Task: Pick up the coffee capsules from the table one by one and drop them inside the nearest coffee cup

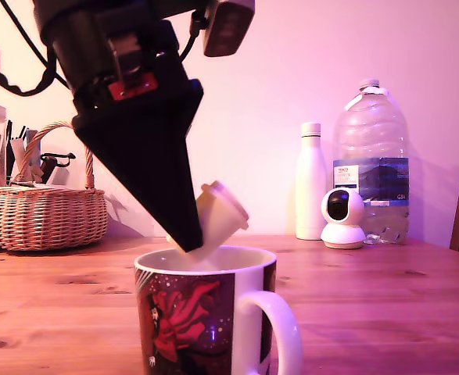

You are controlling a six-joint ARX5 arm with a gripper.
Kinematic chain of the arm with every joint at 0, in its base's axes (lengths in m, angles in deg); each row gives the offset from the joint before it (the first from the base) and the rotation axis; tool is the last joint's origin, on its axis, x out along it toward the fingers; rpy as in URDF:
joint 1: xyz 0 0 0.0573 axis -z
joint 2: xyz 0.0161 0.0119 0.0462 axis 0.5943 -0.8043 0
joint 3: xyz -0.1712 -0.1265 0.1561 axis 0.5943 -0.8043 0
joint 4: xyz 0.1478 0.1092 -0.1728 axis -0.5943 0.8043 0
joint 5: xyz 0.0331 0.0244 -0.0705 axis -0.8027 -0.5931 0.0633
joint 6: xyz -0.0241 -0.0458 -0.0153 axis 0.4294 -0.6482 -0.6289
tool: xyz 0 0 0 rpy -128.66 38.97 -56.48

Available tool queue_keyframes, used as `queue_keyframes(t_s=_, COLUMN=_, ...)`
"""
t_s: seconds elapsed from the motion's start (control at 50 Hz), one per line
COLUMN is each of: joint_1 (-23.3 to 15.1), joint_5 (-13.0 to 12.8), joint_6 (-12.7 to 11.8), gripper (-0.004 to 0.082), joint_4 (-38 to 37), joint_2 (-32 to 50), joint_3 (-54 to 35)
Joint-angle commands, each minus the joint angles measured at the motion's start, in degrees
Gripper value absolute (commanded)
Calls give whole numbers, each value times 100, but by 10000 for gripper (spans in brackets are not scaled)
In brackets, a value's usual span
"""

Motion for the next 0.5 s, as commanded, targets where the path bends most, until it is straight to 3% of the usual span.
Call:
queue_keyframes(t_s=0.0, joint_1=39, joint_5=-7, joint_6=50, gripper=200, joint_4=-9, joint_2=-48, joint_3=44)
queue_keyframes(t_s=0.34, joint_1=44, joint_5=20, joint_6=48, gripper=221, joint_4=-28, joint_2=-48, joint_3=44)
queue_keyframes(t_s=0.4, joint_1=70, joint_5=52, joint_6=48, gripper=336, joint_4=-70, joint_2=-48, joint_3=44)
queue_keyframes(t_s=0.48, joint_1=92, joint_5=90, joint_6=48, gripper=594, joint_4=-225, joint_2=-48, joint_3=44)
